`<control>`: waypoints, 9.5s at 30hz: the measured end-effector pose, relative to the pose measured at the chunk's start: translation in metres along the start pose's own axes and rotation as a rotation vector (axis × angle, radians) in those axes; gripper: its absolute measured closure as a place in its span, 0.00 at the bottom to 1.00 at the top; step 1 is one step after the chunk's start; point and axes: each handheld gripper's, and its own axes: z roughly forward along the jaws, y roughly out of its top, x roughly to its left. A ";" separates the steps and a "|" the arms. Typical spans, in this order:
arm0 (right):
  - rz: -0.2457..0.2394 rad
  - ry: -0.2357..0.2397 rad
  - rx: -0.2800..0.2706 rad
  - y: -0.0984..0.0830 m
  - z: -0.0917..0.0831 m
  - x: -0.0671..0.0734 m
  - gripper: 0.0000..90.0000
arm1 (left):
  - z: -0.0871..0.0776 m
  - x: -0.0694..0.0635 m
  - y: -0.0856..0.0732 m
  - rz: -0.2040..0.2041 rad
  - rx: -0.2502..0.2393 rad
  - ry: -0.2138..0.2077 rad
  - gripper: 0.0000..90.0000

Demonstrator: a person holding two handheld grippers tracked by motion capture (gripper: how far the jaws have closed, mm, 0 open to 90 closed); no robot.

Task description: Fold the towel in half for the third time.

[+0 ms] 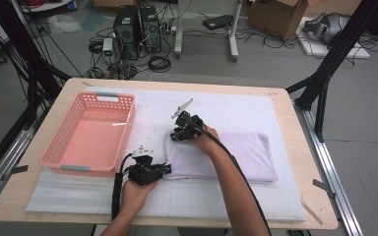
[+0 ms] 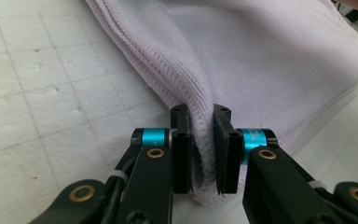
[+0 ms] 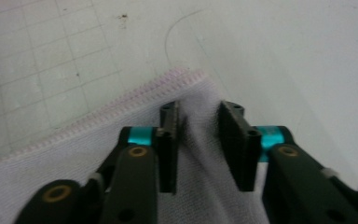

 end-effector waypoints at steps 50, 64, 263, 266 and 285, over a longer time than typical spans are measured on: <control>0.090 -0.101 -0.302 -0.070 -0.121 -0.025 0.94 | 0.039 -0.095 0.066 0.133 -0.025 -0.183 0.90; 0.153 -0.164 -0.300 -0.119 -0.142 -0.042 0.94 | 0.090 -0.128 0.066 0.183 0.016 -0.181 0.88; 0.375 -0.398 -0.338 -0.271 -0.209 0.050 0.48 | -0.003 -0.001 0.016 0.271 -0.313 -0.061 0.23; 0.394 -0.416 -0.369 -0.272 -0.217 0.052 0.41 | -0.002 -0.001 0.016 0.266 -0.316 -0.063 0.23; 0.423 -0.462 -0.387 -0.283 -0.224 0.045 0.22 | 0.001 -0.003 0.016 0.267 -0.302 -0.069 0.24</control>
